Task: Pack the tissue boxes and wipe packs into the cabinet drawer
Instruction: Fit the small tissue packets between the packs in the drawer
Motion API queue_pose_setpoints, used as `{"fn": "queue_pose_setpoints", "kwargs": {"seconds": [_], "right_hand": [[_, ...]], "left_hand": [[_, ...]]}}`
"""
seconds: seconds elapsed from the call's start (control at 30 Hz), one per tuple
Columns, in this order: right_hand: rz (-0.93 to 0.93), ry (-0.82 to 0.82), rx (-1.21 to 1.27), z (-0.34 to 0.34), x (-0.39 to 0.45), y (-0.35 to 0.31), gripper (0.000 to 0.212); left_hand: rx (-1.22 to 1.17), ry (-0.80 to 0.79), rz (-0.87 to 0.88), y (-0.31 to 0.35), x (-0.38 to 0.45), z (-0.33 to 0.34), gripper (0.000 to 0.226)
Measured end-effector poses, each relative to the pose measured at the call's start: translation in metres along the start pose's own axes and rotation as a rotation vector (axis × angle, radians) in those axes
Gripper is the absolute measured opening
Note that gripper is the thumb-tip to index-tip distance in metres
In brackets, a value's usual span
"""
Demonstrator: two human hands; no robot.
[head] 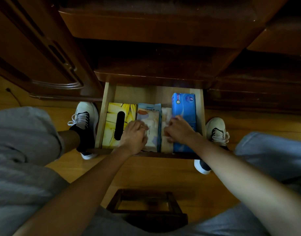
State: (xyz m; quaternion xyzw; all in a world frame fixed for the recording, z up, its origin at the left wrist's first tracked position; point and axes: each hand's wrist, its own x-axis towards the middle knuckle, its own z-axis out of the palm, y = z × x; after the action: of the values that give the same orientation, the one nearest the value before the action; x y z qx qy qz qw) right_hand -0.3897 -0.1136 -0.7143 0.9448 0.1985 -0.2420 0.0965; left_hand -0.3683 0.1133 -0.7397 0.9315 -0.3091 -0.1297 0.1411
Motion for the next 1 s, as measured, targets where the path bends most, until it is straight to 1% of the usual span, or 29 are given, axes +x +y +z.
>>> {"fn": "queue_pose_setpoints", "kwargs": {"seconds": [0.13, 0.2, 0.27, 0.37, 0.43, 0.47, 0.53, 0.6, 0.67, 0.73, 0.8, 0.87, 0.9, 0.93, 0.97, 1.0], "right_hand": [[0.026, -0.055, -0.138, -0.003, 0.005, -0.009, 0.022], [0.040, -0.090, -0.177, -0.004, 0.007, -0.012, 0.021], [0.060, -0.123, -0.167, -0.005, 0.008, -0.013, 0.019], [0.071, -0.138, -0.161, -0.011, -0.001, -0.018, 0.020], [0.064, -0.120, -0.207, -0.020, -0.010, -0.020, 0.024], [0.067, -0.111, -0.210, -0.028, -0.014, -0.018, 0.024], [0.106, -0.073, -0.126, -0.048, -0.025, -0.011, 0.027], [0.165, -0.003, 0.059, -0.082, -0.040, 0.003, 0.032], [0.213, 0.139, 0.220, -0.125, -0.061, 0.017, 0.032], [0.246, 0.373, 0.299, -0.171, -0.086, 0.031, 0.031], [0.261, 0.699, 0.301, -0.221, -0.113, 0.043, 0.026], [0.249, 1.047, 0.233, -0.270, -0.137, 0.059, 0.021], [0.249, 1.186, 0.183, -0.294, -0.146, 0.069, 0.021], [0.259, 1.284, 0.138, -0.318, -0.154, 0.080, 0.021], [0.287, 1.333, 0.106, -0.340, -0.160, 0.091, 0.022], [0.333, 1.324, 0.108, -0.359, -0.164, 0.103, 0.024]], "left_hand": [[0.064, -0.021, 0.014, 0.001, 0.000, 0.004, 0.039], [0.126, -0.057, 0.007, 0.001, 0.002, 0.005, 0.041], [0.188, -0.136, -0.011, 0.004, 0.005, 0.003, 0.045], [0.272, -0.295, -0.010, 0.014, 0.009, -0.008, 0.052], [0.308, -0.367, 0.036, 0.017, 0.009, -0.024, 0.050], [0.300, -0.378, 0.054, 0.017, 0.010, -0.035, 0.048], [0.246, -0.346, 0.054, 0.017, 0.011, -0.060, 0.044], [0.193, -0.292, 0.022, 0.021, 0.013, -0.094, 0.046], [0.166, -0.210, -0.007, 0.029, 0.019, -0.136, 0.045], [0.160, -0.040, 0.019, 0.039, 0.025, -0.186, 0.042], [0.138, 0.239, 0.096, 0.052, 0.029, -0.243, 0.035], [0.132, 0.532, 0.198, 0.069, 0.032, -0.303, 0.028], [0.140, 0.649, 0.246, 0.079, 0.034, -0.333, 0.026], [0.150, 0.744, 0.287, 0.088, 0.037, -0.360, 0.024], [0.158, 0.822, 0.317, 0.097, 0.040, -0.386, 0.022], [0.160, 0.887, 0.331, 0.105, 0.044, -0.409, 0.020]]}}
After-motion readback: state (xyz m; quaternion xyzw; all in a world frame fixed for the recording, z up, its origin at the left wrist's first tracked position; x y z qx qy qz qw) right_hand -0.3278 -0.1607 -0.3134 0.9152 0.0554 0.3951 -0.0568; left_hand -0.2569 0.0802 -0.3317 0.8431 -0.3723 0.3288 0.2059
